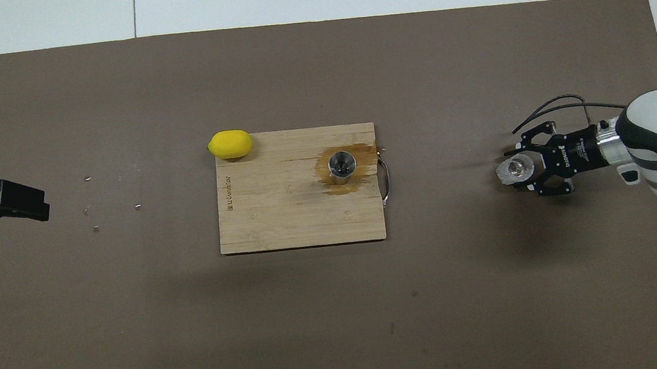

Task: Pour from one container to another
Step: 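Lower the glass cup onto the table and open the right gripper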

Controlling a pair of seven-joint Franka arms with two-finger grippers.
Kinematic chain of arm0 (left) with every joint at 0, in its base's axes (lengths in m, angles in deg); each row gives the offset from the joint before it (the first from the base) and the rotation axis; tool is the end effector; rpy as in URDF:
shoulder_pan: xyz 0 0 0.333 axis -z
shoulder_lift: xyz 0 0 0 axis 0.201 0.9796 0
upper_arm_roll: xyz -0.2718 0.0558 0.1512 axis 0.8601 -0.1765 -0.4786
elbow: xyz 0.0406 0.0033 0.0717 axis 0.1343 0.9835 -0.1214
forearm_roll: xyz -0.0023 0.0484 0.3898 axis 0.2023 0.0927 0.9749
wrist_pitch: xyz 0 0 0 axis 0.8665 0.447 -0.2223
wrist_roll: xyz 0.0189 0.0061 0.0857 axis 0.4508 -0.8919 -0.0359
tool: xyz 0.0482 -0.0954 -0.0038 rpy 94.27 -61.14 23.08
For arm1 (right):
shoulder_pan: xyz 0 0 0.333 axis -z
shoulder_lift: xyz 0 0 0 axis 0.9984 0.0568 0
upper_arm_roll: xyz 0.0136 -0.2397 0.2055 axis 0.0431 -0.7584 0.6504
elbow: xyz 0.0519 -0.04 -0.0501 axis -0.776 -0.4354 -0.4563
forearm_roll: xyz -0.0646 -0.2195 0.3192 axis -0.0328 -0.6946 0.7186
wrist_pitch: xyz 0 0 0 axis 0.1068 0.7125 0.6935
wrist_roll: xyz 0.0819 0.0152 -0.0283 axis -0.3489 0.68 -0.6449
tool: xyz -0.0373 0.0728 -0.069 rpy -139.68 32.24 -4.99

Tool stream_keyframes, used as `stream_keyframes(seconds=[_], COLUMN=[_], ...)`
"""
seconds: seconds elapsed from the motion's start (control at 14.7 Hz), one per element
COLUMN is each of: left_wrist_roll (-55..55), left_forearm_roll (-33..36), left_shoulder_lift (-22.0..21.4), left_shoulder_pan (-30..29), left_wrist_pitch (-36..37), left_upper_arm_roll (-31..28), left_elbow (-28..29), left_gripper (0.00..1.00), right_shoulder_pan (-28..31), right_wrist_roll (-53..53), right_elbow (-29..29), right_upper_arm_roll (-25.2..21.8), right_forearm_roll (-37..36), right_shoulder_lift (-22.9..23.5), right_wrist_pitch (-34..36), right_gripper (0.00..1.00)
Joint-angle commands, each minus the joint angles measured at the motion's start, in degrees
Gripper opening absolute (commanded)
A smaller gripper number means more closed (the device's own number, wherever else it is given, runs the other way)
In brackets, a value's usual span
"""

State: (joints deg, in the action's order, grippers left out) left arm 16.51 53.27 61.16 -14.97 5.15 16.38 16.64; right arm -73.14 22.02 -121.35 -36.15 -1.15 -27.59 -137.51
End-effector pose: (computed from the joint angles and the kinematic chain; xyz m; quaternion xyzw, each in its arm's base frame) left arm 0.5386 -0.0501 0.6282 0.9977 -0.0497 -0.0445 0.0073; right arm 0.5691 -0.0877 0.2551 -0.7124 0.6087 0.2411 0.2527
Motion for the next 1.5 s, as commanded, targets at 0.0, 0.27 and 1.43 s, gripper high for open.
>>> stream_keyframes(seconds=[0.0,0.27,1.43], left_wrist_roll=[-0.4,-0.4,-0.4], left_forearm_roll=[-0.2,-0.2,-0.2], left_shoulder_lift=[-1.3,-1.3,-1.3], left_shoulder_pan=[-0.4,-0.3,-0.3], left_wrist_pitch=[0.5,0.5,0.5], left_upper_arm_roll=[0.1,0.1,0.1], left_elbow=[1.2,1.2,1.2], left_gripper=[1.0,1.0,1.0], right_shoulder_pan=[0.6,0.3,-17.0], right_wrist_roll=[-1.7,-2.5,-20.5], right_elbow=[-0.6,-0.2,16.0], right_upper_arm_roll=[0.3,0.3,0.9], right_forearm_roll=[-2.7,-17.9,-42.5], right_shoulder_lift=[-1.3,-5.7,-20.6], right_wrist_pitch=[-0.9,-1.0,17.7], right_gripper=[1.0,1.0,1.0])
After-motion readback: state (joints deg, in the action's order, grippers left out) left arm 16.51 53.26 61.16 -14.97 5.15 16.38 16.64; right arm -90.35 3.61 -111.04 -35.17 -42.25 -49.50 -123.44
